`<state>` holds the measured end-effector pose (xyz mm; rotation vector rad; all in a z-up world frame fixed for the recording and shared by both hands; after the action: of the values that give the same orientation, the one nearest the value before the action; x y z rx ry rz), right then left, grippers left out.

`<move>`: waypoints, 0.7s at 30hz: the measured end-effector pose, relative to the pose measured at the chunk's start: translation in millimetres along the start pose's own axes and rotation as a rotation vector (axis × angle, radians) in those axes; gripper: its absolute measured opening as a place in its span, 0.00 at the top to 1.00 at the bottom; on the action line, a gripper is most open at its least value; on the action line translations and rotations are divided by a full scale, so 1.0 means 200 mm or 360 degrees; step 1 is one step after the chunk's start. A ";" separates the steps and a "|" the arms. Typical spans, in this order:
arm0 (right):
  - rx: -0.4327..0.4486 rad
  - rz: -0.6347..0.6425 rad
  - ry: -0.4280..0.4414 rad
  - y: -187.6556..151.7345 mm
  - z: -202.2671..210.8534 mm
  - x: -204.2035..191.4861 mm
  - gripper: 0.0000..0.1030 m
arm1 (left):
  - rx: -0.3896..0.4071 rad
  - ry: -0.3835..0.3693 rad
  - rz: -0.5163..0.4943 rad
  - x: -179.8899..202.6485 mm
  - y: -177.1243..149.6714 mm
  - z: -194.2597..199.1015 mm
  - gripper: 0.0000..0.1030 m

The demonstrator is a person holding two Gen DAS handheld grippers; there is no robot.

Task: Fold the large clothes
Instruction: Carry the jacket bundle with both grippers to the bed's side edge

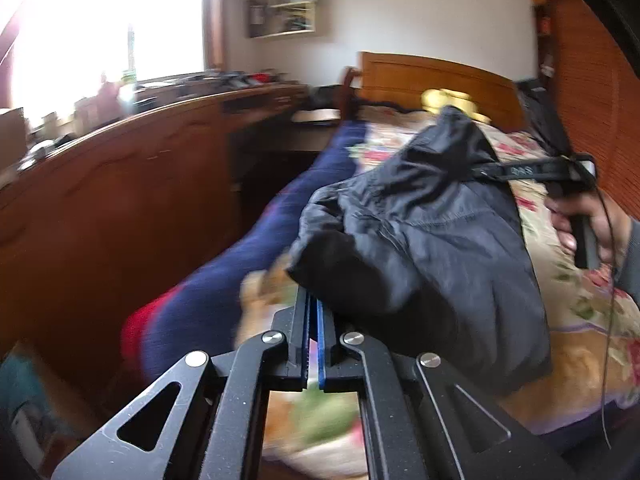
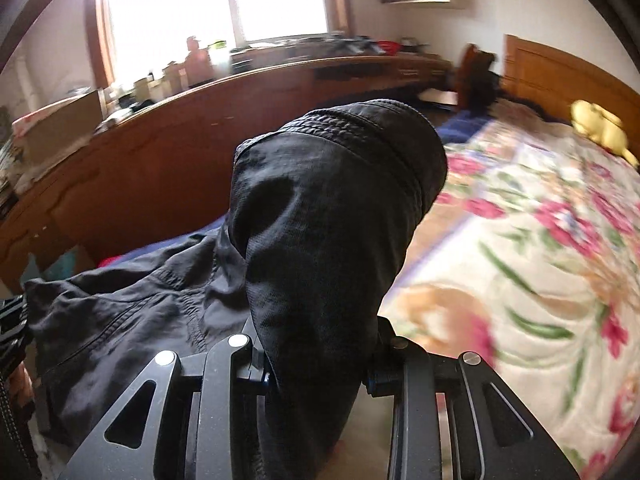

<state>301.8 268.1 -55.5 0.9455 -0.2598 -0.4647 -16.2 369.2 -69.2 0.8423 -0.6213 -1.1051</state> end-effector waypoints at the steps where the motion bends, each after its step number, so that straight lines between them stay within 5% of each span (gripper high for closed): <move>1: 0.0006 0.0026 0.0020 0.01 -0.03 -0.06 0.69 | 0.0035 0.0078 0.0018 -0.08 -0.01 0.04 1.00; 5: 0.0057 0.0042 0.0098 0.09 -0.15 -0.18 0.69 | 0.0125 0.0191 0.0121 -0.30 0.00 0.17 1.00; 7: 0.0022 0.0057 0.0040 0.08 -0.21 -0.17 0.69 | 0.0116 0.0287 0.0106 -0.36 -0.02 0.20 1.00; 10: -0.0075 0.0053 -0.0083 0.03 -0.30 -0.09 0.69 | 0.0064 0.0281 0.0123 -0.39 -0.10 0.19 1.00; 15: -0.0233 -0.0062 -0.0178 -0.11 -0.40 0.16 0.68 | -0.0049 0.0145 0.0157 -0.39 -0.23 0.09 1.00; 21: -0.0315 -0.0086 -0.0226 -0.23 -0.47 0.30 0.67 | -0.0114 -0.0019 0.0170 -0.31 -0.29 0.00 0.84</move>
<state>380.5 283.8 -145.6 0.7284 -0.3114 -0.5973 -67.4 415.3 -119.9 0.7332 -0.6260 -1.0304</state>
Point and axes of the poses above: each gripper's, at about its wrist camera, not at the fingertips, and z roughly against the way its jaws point, x to its right, y to its top, the point moved 2 cm from there along -z, roughly the way its jaws point, and after that the axes turned 6 degrees about -y, right-handed, at the moved point
